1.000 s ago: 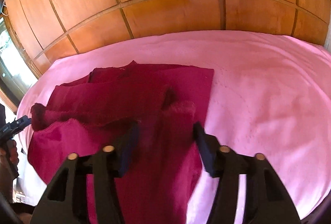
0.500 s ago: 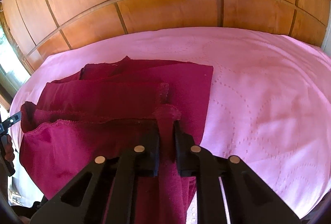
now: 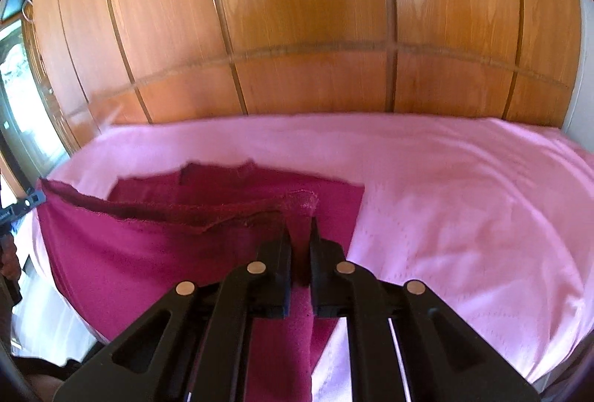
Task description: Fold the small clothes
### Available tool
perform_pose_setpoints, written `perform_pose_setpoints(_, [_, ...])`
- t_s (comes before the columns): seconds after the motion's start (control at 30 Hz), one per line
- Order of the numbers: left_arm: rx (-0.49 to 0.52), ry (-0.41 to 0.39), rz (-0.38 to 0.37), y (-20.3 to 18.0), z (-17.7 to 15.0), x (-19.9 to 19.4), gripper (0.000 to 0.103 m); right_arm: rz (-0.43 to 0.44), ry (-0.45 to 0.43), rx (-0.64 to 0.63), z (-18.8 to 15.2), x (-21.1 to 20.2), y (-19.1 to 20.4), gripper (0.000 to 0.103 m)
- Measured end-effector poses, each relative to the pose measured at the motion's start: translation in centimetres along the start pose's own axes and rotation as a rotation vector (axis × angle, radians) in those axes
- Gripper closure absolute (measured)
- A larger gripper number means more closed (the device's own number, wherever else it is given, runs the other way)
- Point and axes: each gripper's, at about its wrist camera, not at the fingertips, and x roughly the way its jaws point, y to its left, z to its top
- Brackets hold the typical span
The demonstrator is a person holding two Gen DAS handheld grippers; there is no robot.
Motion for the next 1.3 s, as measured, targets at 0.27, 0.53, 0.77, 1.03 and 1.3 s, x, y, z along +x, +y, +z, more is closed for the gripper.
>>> perform_pose_setpoints(0.27, [-0.013,-0.023,0.121,0.3,3.9,4.4,0.097,-0.007,-0.037,0.095,4.8,4.9,-1.3,0.097])
perform_pose_setpoints(0.53, [-0.078,0.096,0.261,3.7,5.5,13.3,0.097,-0.089,0.082,0.199,6.6,14.9,-3.9,0.097])
perform_pose_setpoints(0.77, [-0.167,0.222,0.357,8.0,3.9,19.5,0.097,-0.164,0.241,0.234,4.1,22.0,-6.0,0.096])
perform_pose_setpoints(1.03, [-0.188,0.211,0.370,8.8,3.0,18.1,0.076,-0.089,0.228,0.254,3.6,18.8,-7.0,0.063])
perform_pose_setpoints(1.3, [-0.223,0.188,0.279,9.2,-1.6,10.8,0.058,0.119,0.230,0.252,-2.4,8.3,-7.2,0.061])
